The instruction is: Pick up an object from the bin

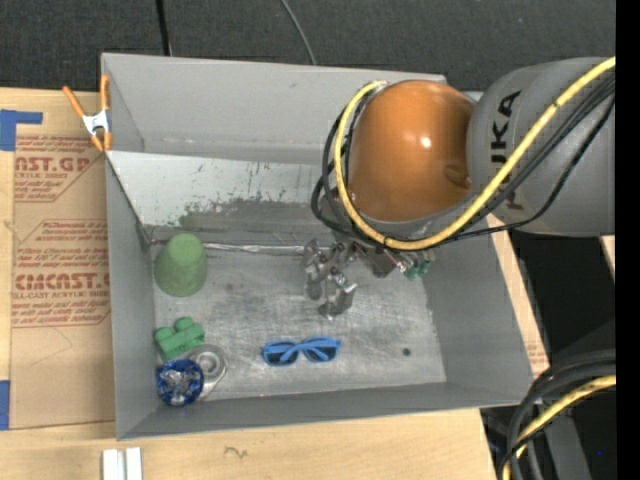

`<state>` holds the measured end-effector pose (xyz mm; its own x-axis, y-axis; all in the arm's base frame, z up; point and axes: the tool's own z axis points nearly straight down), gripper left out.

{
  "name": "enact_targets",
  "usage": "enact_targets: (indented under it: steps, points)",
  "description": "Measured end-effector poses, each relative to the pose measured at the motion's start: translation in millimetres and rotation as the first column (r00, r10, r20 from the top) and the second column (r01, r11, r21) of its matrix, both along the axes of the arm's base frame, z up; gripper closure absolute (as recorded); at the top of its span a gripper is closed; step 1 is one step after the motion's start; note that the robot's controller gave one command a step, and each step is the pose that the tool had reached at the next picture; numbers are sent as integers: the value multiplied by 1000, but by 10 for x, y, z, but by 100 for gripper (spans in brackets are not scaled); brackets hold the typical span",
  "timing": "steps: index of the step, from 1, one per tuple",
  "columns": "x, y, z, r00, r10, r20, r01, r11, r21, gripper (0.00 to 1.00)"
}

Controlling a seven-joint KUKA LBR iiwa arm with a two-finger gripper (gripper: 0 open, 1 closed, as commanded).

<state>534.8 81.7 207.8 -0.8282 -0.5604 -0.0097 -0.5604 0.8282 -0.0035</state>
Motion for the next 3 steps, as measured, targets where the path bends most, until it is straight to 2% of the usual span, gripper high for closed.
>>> enact_targets:
  steps: [1,2,3]
  points:
    - [-14,-5,-49,1000,-1,-8,1,1000,0,0]
    - [-356,-373,-1388,991,133,2,-133,991,1,0]
    - [-360,-367,-1365,991,132,-2,-132,991,1,100]
